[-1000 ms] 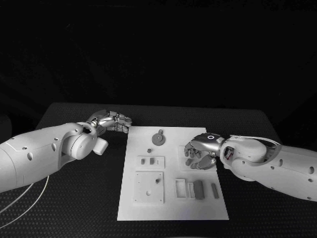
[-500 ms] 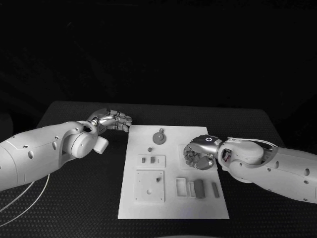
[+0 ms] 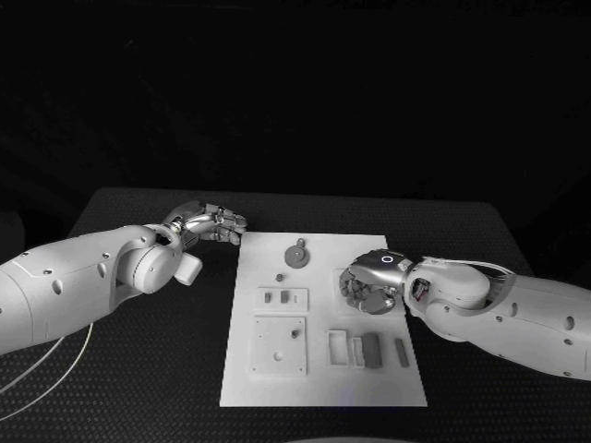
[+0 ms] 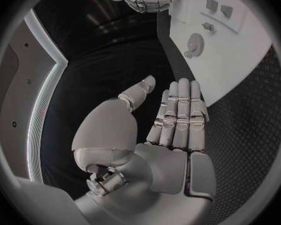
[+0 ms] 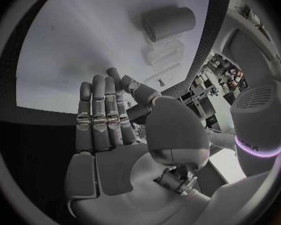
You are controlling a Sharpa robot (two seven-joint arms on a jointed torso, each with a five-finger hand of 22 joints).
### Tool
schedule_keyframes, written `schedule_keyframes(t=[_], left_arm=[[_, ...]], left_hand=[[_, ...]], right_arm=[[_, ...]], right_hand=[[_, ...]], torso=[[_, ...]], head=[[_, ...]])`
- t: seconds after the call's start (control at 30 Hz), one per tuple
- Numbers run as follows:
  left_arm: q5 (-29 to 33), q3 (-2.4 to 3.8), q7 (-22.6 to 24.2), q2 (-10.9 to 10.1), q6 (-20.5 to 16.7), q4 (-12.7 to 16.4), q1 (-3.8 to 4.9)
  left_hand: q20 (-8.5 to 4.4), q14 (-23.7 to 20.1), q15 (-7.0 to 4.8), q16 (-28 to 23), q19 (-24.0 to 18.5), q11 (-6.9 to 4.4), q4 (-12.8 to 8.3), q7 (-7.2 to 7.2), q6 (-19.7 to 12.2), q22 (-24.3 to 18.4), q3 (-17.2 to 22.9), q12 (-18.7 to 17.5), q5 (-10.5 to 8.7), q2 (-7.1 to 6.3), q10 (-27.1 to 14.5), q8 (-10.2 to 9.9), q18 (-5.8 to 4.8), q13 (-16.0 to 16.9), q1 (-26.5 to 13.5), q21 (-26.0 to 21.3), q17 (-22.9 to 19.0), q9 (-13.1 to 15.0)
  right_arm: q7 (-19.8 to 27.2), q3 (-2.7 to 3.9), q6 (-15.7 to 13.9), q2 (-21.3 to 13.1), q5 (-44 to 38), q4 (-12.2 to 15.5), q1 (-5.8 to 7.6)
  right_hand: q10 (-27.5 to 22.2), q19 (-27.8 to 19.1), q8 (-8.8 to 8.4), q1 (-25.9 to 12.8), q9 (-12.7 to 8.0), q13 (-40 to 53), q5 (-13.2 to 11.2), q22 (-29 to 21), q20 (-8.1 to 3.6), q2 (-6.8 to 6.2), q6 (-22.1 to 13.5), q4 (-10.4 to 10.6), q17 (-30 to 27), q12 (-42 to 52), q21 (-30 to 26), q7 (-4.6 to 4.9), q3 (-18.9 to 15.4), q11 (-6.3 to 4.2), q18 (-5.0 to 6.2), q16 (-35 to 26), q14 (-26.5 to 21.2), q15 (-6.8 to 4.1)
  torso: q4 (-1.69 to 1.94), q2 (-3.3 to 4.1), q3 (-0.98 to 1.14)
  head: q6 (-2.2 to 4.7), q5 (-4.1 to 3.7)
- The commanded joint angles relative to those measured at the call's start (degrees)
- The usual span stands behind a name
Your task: Assemble the parts on the task board
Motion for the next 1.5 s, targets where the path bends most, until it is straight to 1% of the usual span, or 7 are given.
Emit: schedule_keyframes(t=[0.03,0.23,0.5,0.57,0.9,1.3,1.5], left_arm=[[-0.1,0.05,0.6,0.1,0.4,0.1,0.1],[-0.1,0.05,0.7,0.0,0.4,0.1,0.1],[-0.1,0.05,0.7,0.1,0.3,0.0,0.1],[-0.1,0.05,0.7,0.1,0.3,-0.1,0.1],[-0.1,0.05,0.7,0.4,0.4,-0.1,0.1],[-0.1,0.05,0.8,0.9,0.5,-0.2,0.1],[-0.1,0.06,0.8,1.0,0.5,-0.1,0.1]], left_hand=[[-0.05,0.5,0.08,-0.4,0.2,-0.24,0.0,-0.19,-0.3,-0.1,-0.4,-0.2,0.07,-0.25,-0.1,0.3,-0.53,0.1,-0.1,0.1,0.1,0.0],[-0.05,0.5,0.08,-0.4,0.1,-0.23,0.1,-0.18,-0.3,-0.1,-0.4,-0.2,0.08,-0.22,-0.1,0.3,-0.53,0.1,0.0,0.1,0.1,0.0],[-0.05,0.5,0.08,-0.4,0.1,-0.22,0.0,-0.18,-0.4,-0.1,-0.4,-0.2,0.08,-0.18,-0.2,0.3,-0.53,0.1,0.0,0.1,0.2,0.0],[-0.05,0.5,0.08,-0.5,0.1,-0.22,0.0,-0.18,-0.4,-0.1,-0.4,-0.2,0.08,-0.17,-0.2,0.3,-0.53,0.1,0.0,0.1,0.2,0.0],[-0.05,0.5,0.08,-0.5,0.1,-0.22,0.0,-0.17,-0.4,-0.1,-0.4,-0.2,0.07,-0.17,-0.2,0.3,-0.53,0.1,0.0,0.1,0.2,0.0],[-0.05,0.5,0.08,-0.5,0.1,-0.2,0.0,-0.16,-0.4,-0.2,-0.4,-0.2,0.08,-0.13,-0.2,0.3,-0.54,0.1,0.0,0.1,0.3,0.0],[-0.05,0.5,0.08,-0.6,0.1,-0.2,0.1,-0.16,-0.4,-0.2,-0.4,-0.2,0.08,-0.11,-0.2,0.3,-0.54,0.1,0.0,0.1,0.3,0.0]], right_arm=[[0.0,0.0,-3.3,0.0,-1.8,0.5,-0.09],[0.3,0.41,-4.1,-0.9,2.5,2.8,-0.07],[1.6,3.37,-4.1,-1.7,5.3,6.4,0.48],[2.8,3.5,-3.9,-1.5,8.0,7.3,0.56],[4.9,2.89,-2.5,3.2,10.4,8.2,0.45],[5.3,0.77,-0.8,8.9,4.5,7.0,-2.16],[5.1,0.46,1.0,10.7,3.5,5.3,-3.52]], right_hand=[[0.5,0.7,0.52,0.5,1.0,0.2,0.0,1.4,-0.19,0.66,0.8,-0.3,0.2,0.3,0.5,-0.28,0.2,-0.05,0.49,0.3,0.6,-0.12],[0.8,1.1,0.59,0.6,1.2,0.6,0.1,1.3,-0.41,0.54,1.0,-0.2,0.5,0.4,0.8,-0.38,0.3,-0.18,0.49,0.5,0.9,-0.28],[0.9,1.2,0.62,0.6,1.3,0.7,0.1,1.3,-0.48,0.56,1.1,-0.2,0.6,0.4,1.0,-0.43,0.3,-0.23,0.49,0.5,1.0,-0.34],[0.9,1.2,0.62,0.6,1.3,0.7,0.1,1.3,-0.49,0.54,1.1,-0.3,0.7,0.4,1.0,-0.43,0.3,-0.24,0.49,0.5,1.0,-0.35],[0.7,1.2,0.56,0.6,1.3,0.8,0.1,1.3,-0.51,0.57,1.1,-0.3,0.7,0.3,1.0,-0.42,0.4,-0.2,0.49,0.4,0.9,-0.33],[0.6,1.0,0.5,0.8,1.4,0.9,0.1,1.3,-0.51,0.61,1.0,-0.3,0.8,0.2,1.0,-0.42,0.5,-0.16,0.49,0.4,0.8,-0.3],[0.6,1.0,0.49,0.8,1.4,0.9,0.1,1.3,-0.51,0.63,1.0,-0.3,0.8,0.2,1.0,-0.41,0.5,-0.16,0.49,0.3,0.8,-0.3]], torso=[[-0.01,0.01,0.02],[-0.06,-0.04,-0.03],[-0.04,-0.04,-0.07],[-0.02,-0.04,-0.06],[-0.07,-0.03,-0.03],[0.06,-0.01,-0.07],[0.03,0.01,-0.09]], head=[[-0.02,0.1],[0.08,0.28],[0.11,0.58],[0.16,0.61],[0.1,1.3],[-0.04,2.25],[-0.15,2.2]])
